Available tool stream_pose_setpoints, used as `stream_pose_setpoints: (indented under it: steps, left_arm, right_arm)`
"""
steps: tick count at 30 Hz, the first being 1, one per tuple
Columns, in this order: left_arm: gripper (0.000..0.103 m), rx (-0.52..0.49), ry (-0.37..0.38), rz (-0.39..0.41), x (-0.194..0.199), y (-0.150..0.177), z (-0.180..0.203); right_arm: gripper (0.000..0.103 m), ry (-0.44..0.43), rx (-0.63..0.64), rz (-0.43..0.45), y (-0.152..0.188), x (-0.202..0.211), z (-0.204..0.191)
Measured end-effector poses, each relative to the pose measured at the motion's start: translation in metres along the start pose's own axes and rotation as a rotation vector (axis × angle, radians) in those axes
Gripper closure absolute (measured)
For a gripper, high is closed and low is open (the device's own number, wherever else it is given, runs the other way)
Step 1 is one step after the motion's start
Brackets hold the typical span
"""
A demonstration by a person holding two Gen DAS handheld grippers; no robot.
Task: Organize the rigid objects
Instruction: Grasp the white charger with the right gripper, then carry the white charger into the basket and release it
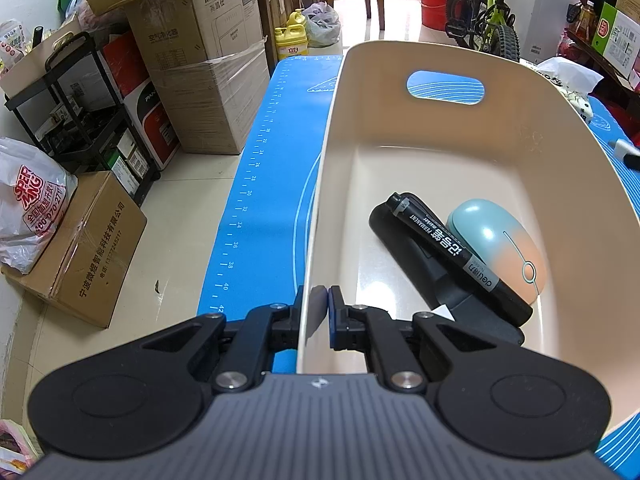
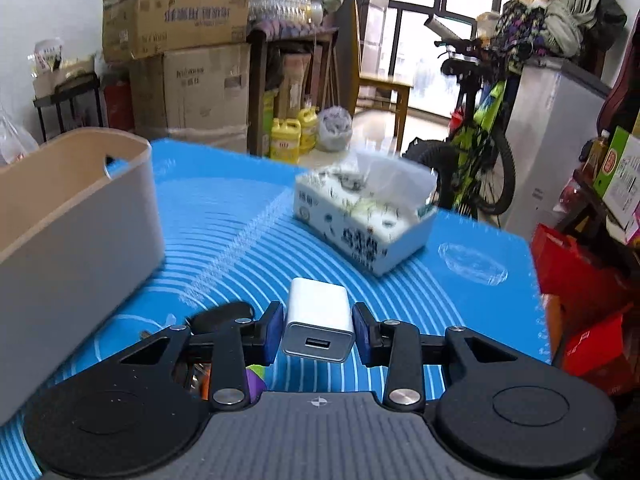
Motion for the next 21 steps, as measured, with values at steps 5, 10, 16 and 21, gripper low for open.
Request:
stream_pose_setpoints:
  steps: [5, 10, 16, 21]
  left_arm:
    - [0.093, 0.002, 0.001, -0.002, 0.000, 0.000, 0.000]
    - [0.093, 0.003, 0.002, -0.001, 0.000, 0.000, 0.001]
    - [0.093, 0.004, 0.002, -0.001, 0.000, 0.001, 0.001]
    - [0.093, 0.002, 0.003, -0.001, 0.000, 0.001, 0.002]
  right_arm:
    - [0.060, -0.027, 0.040, 0.056, -0.020, 0.022, -0.020]
    - [0.060, -0.061, 0.095, 0.094, -0.044, 0.040, -0.045]
    - [0.060, -0.117, 0.184, 0.139, -0.075, 0.056, -0.090]
    - [0.060, -0.170, 0.256, 0.136, -0.093, 0.049, -0.139]
Point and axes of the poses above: each gripper's, at about its wrist camera, not at the fingertips, and x roughly against the way its jaws point, z to its right, y to its underside, the point moved 3 cm from there along -x, roughly the way its jaws point, and after that the axes turned 13 degrees about -y, right-handed, at the moved point
